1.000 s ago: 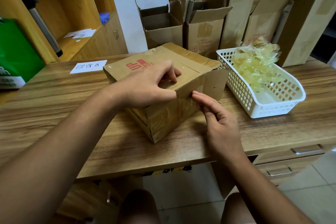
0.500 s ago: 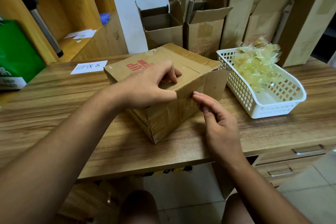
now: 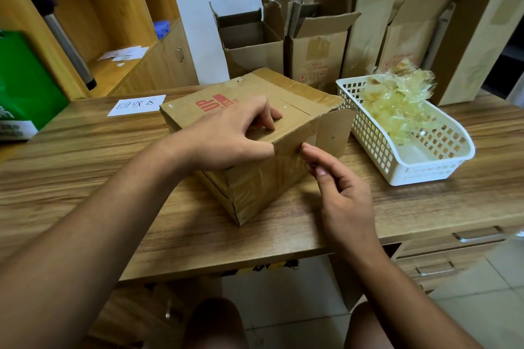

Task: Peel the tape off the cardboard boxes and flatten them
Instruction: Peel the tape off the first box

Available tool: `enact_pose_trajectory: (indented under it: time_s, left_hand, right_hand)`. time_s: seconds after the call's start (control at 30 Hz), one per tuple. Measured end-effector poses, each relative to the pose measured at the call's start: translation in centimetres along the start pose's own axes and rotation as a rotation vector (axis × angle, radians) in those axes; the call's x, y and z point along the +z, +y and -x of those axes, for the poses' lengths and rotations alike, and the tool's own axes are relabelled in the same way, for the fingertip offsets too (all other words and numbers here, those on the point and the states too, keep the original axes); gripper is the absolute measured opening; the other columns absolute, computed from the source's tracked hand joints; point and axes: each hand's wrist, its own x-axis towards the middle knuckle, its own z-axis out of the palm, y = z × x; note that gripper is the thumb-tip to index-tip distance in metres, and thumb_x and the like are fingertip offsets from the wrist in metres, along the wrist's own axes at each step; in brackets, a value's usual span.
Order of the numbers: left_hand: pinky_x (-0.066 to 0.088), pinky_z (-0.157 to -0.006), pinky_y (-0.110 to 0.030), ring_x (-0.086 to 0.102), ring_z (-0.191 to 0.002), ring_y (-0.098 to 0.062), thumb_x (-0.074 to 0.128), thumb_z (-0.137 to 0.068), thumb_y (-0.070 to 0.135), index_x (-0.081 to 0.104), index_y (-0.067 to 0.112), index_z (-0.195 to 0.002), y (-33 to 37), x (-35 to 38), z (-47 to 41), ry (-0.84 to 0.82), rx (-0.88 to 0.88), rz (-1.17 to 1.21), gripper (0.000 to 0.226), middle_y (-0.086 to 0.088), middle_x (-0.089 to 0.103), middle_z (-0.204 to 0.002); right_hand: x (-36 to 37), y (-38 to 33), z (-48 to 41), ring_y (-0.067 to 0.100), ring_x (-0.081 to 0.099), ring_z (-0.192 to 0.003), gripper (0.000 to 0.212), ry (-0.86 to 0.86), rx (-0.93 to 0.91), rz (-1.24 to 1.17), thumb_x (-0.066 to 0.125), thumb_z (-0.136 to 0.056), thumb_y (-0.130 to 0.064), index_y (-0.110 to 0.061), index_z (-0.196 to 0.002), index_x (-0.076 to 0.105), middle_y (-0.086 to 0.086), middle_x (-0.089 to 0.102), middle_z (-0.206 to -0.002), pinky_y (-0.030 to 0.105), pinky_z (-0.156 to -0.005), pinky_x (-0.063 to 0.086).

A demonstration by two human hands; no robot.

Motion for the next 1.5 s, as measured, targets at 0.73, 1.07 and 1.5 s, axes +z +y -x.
enact_pose_trajectory:
  time_s: [0.73, 1.07, 1.5]
  left_hand:
    - [0.045, -0.106, -0.042, 0.047, -0.127, -0.002, 0.061, -0.068, 0.053, 0.05, 0.038, -0.104, -0.01, -0.03, 0.02, -0.001, -0.006, -0.01, 0.041, 0.023, 0.052, -0.137]
    - [0.045, -0.105, -0.042, 0.047, -0.127, -0.003, 0.06, -0.067, 0.054, 0.05, 0.039, -0.103, 0.04, 0.02, -0.06, -0.004, -0.008, -0.01, 0.04, 0.022, 0.052, -0.137]
    - [0.045, -0.105, -0.04, 0.047, -0.126, 0.001, 0.06, -0.066, 0.054, 0.051, 0.038, -0.103, -0.01, 0.05, 0.07, 0.006, -0.008, -0.013, 0.041, 0.025, 0.052, -0.136]
  right_hand:
    - [-0.36, -0.4, -0.08, 0.013, 0.064, -0.123, 0.037, -0.023, 0.072, -0.094, 0.049, -0.104, 0.0, -0.019, -0.127, 0.07, -0.006, 0.072, -0.126, 0.025, -0.104, 0.05]
    - [-0.69, -0.44, -0.33, 0.015, 0.065, -0.121, 0.038, -0.102, 0.076, -0.059, 0.048, -0.104, 0.001, -0.022, -0.121, 0.073, -0.004, 0.073, -0.122, 0.029, -0.105, 0.049]
    - [-0.57, -0.07, -0.1, 0.016, 0.063, -0.126, 0.037, -0.053, 0.081, -0.116, 0.049, -0.104, -0.004, -0.021, -0.129, 0.07, -0.004, 0.07, -0.129, 0.029, -0.108, 0.048]
